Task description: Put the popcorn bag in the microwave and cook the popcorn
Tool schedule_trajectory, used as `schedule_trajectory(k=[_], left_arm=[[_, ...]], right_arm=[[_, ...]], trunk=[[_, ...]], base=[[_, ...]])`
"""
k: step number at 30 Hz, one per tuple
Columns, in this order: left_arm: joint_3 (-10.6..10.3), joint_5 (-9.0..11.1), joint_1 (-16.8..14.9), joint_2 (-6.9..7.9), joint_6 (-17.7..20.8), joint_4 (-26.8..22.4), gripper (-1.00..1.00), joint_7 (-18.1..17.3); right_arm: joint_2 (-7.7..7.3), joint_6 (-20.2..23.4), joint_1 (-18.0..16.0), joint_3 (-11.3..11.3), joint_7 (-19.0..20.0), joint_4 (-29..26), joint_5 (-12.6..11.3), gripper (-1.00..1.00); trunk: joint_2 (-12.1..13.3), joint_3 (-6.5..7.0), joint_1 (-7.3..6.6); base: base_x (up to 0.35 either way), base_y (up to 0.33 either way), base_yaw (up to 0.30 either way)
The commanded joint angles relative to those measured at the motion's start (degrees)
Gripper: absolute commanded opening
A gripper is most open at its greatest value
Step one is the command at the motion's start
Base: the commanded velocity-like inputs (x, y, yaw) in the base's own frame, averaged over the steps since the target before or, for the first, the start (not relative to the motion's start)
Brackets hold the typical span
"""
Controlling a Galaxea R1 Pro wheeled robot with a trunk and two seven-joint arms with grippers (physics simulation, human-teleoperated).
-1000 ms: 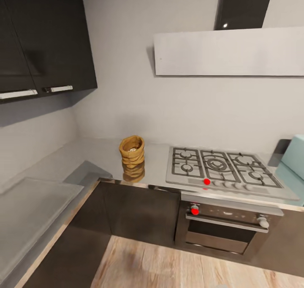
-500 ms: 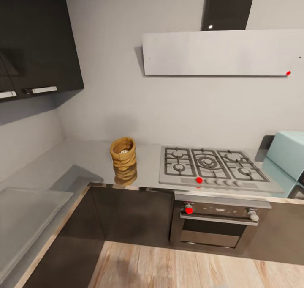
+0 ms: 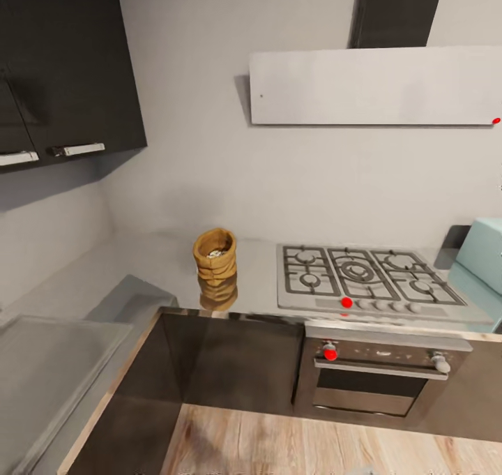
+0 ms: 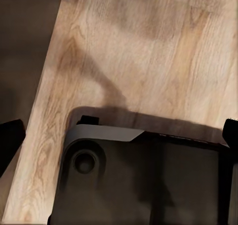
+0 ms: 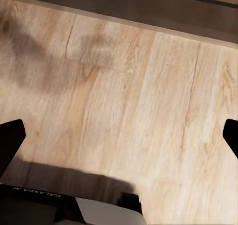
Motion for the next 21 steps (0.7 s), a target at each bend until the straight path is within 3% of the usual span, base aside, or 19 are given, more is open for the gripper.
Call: schedule_trajectory(k=[1, 7, 13, 17, 21], left_arm=[[0.19, 0.06, -0.05, -0.03, -0.19, 0.05, 1.00, 0.03], [0.14, 0.06, -0.05, -0.04, -0.20, 0.05, 1.00, 0.06], [0.16, 0.06, -0.02, 0.29, -0.20, 0.05, 1.00, 0.03], [0.09, 0.05, 0.03, 0.31, -0.20, 0.05, 1.00, 0.03], [0.02, 0.04, 0.04, 0.16, -0.20, 0.05, 1.00, 0.03]], right_arm=[[0.00, -0.19, -0.08, -0.18, 0.15, -0.05, 0.56, 1.00], [0.22, -0.19, -0.78, -0.33, 0.45, -1.13, 0.46, 1.00], [0.62, 0.47, -0.52, -0.07, 0.54, -13.11, 0.55, 1.00], [0.90, 0.59, -0.18, -0.05, 0.59, -18.07, 0.48, 1.00], [2.72, 1.12, 0.00, 0.66, 0.58, -22.64, 0.55, 1.00]], trunk=[[-0.14, -0.13, 0.02], [-0.14, -0.13, 0.02], [-0.14, -0.13, 0.02], [-0.14, -0.13, 0.02], [-0.14, -0.13, 0.02]], base=[[-0.212, 0.123, 0.000], [-0.160, 0.077, 0.000], [-0.006, 0.231, 0.000], [0.000, 0.089, 0.000], [0.000, 0.007, 0.000]])
